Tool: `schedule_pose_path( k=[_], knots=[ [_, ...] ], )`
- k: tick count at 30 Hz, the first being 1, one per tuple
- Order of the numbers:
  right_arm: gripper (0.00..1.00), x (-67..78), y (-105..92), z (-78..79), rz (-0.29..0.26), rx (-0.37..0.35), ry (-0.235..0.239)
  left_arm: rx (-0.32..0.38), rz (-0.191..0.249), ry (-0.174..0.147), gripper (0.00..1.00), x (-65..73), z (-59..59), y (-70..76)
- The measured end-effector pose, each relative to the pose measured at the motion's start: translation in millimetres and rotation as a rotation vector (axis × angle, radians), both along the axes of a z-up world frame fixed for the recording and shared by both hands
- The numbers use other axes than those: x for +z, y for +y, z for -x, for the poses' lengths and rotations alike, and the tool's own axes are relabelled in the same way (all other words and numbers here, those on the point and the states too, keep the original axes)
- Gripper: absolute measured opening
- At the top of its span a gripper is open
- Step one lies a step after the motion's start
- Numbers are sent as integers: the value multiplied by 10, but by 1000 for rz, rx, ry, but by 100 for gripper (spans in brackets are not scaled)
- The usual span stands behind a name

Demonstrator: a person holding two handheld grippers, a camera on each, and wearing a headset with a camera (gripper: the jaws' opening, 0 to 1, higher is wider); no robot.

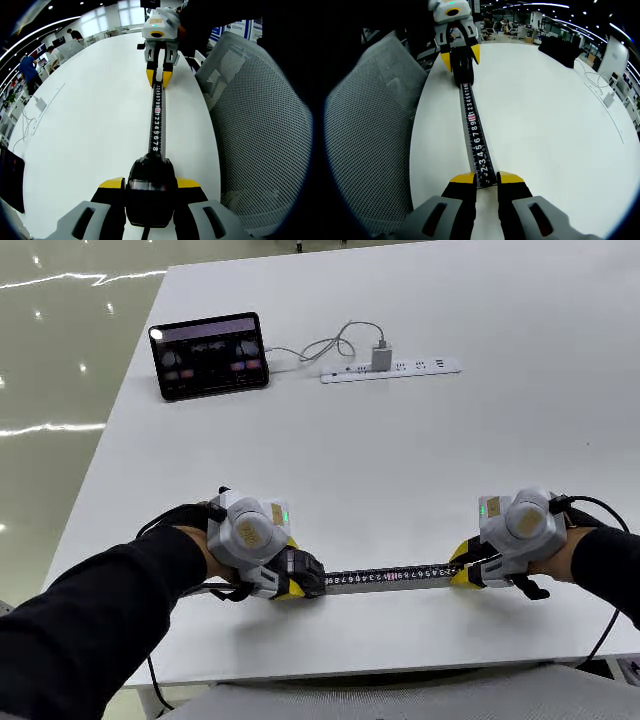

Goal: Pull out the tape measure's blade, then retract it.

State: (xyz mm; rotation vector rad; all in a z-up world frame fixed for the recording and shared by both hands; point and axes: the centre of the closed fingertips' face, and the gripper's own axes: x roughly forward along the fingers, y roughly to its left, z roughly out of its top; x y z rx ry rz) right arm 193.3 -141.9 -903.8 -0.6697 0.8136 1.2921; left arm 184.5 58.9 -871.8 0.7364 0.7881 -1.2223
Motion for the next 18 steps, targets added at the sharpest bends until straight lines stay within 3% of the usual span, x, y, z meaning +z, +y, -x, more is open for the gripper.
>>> schedule_pose_path(
  k=[18],
  knots=[
    [11,6,-140,13,17,-13,6,-3,3,1,32,3,3,-1]
  ],
)
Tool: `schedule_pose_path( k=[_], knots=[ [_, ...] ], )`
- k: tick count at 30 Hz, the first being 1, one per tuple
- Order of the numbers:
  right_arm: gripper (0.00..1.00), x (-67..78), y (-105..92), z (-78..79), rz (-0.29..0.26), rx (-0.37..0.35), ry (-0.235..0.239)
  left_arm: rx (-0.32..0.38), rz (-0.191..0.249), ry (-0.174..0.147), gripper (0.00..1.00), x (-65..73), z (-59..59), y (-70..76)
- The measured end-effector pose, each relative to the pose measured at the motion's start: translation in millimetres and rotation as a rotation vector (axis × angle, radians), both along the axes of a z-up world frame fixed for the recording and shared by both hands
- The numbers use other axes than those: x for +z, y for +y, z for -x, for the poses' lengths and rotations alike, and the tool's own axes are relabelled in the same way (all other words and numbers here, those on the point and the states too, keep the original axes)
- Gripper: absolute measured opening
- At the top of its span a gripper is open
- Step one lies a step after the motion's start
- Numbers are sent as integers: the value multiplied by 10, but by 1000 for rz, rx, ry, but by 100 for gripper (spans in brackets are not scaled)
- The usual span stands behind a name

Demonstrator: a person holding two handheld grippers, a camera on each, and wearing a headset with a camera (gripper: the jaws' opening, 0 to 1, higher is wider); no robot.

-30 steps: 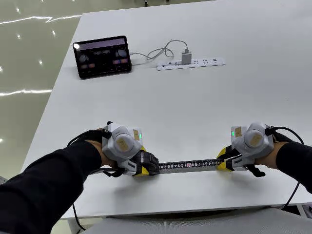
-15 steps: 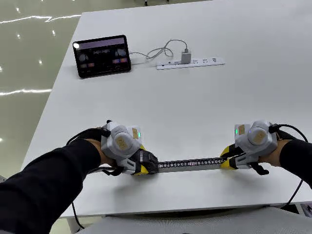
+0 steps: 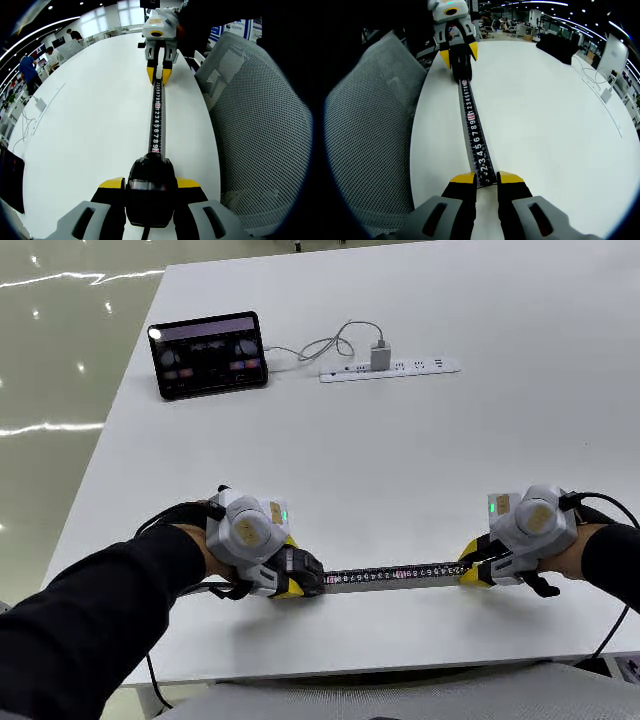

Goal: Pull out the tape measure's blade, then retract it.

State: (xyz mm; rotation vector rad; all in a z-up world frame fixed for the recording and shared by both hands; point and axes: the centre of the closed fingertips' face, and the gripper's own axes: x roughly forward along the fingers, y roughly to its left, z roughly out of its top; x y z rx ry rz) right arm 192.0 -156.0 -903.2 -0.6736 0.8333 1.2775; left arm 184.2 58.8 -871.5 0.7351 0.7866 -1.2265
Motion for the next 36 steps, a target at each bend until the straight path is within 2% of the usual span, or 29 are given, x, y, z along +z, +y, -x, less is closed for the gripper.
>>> schedule_pose_path(
  k=[25,36],
  knots=[
    [11,-7,-186,-4,9,-28,11,2,-1,0,32,1,1,0],
    [11,-11,-190,-13,12,-37,14,3,2,-3,32,0,0,-4]
  ],
)
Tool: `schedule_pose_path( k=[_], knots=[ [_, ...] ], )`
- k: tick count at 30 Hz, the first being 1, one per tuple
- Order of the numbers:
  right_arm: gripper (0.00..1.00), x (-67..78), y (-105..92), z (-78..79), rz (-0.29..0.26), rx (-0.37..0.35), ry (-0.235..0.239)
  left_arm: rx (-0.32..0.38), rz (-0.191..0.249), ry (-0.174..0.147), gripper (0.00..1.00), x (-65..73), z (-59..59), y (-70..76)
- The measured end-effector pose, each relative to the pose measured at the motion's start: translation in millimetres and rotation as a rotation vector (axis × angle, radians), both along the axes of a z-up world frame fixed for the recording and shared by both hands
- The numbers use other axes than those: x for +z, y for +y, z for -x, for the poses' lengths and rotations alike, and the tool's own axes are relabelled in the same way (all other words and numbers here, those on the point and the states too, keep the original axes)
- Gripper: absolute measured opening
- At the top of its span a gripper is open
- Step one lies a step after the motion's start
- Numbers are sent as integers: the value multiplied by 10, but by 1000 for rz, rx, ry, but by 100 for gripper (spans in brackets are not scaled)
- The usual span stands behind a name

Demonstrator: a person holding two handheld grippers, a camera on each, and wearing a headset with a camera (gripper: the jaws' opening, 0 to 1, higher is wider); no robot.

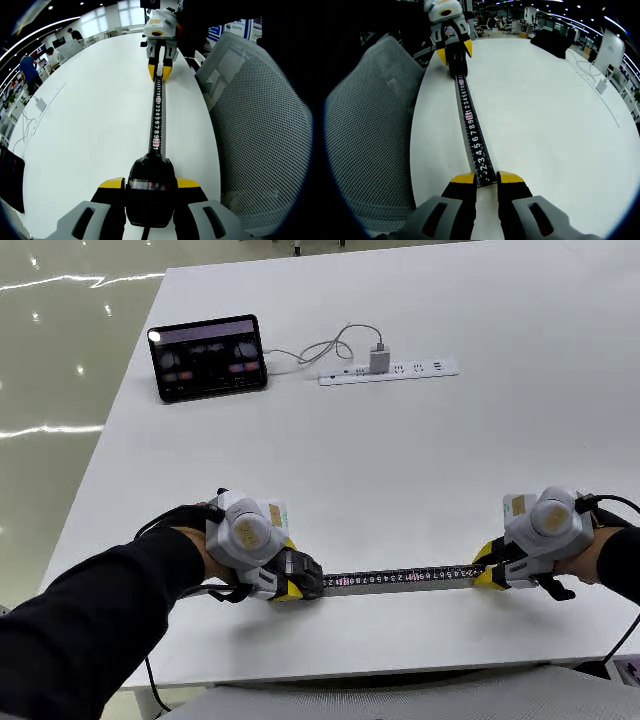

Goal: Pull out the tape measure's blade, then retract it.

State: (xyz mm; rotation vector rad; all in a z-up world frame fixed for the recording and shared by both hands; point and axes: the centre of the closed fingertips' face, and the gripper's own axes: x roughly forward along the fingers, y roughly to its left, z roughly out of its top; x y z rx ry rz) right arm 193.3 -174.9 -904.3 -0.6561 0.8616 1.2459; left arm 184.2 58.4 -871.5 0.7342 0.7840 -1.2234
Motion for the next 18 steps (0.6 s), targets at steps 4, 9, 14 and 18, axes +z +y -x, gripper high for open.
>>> schedule_pose_path(
  k=[4,9,14,18],
  knots=[
    [11,0,4,6,5,4,-3,0,1,-1,32,0,0,0],
    [11,-1,-1,16,1,5,-1,-4,0,-1,32,-2,2,-1],
    [11,-2,2,22,6,11,2,-6,0,-2,32,-4,2,-2],
    [11,-2,13,40,7,14,19,-7,0,-3,32,-5,3,-7]
  ],
)
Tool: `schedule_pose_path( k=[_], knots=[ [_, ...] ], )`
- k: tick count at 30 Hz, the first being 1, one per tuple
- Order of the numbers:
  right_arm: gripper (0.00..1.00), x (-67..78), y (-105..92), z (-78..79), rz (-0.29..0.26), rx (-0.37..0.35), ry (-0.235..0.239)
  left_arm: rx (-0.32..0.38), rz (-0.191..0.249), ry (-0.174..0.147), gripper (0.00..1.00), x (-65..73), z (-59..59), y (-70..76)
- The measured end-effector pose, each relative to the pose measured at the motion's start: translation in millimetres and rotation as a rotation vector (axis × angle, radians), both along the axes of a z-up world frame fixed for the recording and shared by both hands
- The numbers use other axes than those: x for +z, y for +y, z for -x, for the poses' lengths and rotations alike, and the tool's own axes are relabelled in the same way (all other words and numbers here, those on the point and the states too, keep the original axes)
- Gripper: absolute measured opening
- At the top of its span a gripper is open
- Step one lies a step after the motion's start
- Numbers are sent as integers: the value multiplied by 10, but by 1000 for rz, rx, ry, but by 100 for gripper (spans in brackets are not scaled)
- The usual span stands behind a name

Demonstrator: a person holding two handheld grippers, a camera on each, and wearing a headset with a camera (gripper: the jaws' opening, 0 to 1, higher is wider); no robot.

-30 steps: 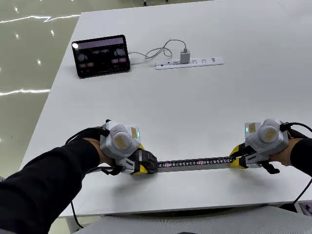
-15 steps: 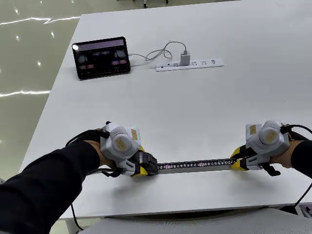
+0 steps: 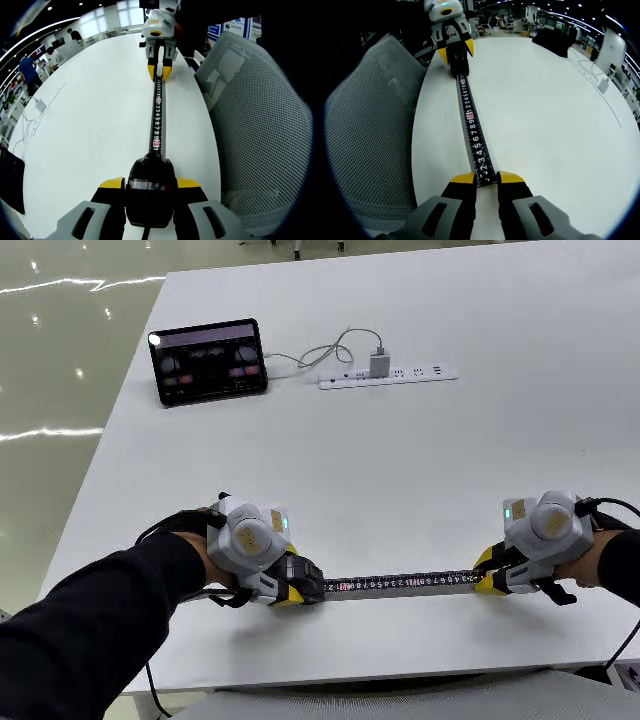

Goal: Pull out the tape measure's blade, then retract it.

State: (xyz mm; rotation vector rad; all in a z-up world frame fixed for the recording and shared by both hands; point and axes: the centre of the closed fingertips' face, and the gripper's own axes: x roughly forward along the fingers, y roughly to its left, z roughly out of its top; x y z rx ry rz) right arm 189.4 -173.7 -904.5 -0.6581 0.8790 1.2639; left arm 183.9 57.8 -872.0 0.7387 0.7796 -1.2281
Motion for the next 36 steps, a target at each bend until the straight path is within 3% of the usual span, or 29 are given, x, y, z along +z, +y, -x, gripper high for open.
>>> schedule_pose_path(
  k=[20,26,28,36],
  knots=[
    [12,14,16,19,57,69,-5,-4,3,5,33,-14,-17,-24],
    [12,25,22,29,60,74,-9,-17,2,16,33,-18,-11,-30],
    [12,20,24,15,61,112,-40,-18,1,13,33,-18,-11,-32],
    [16,77,62,65,64,122,-36,-40,-1,10,33,-20,-11,-31]
  ],
)
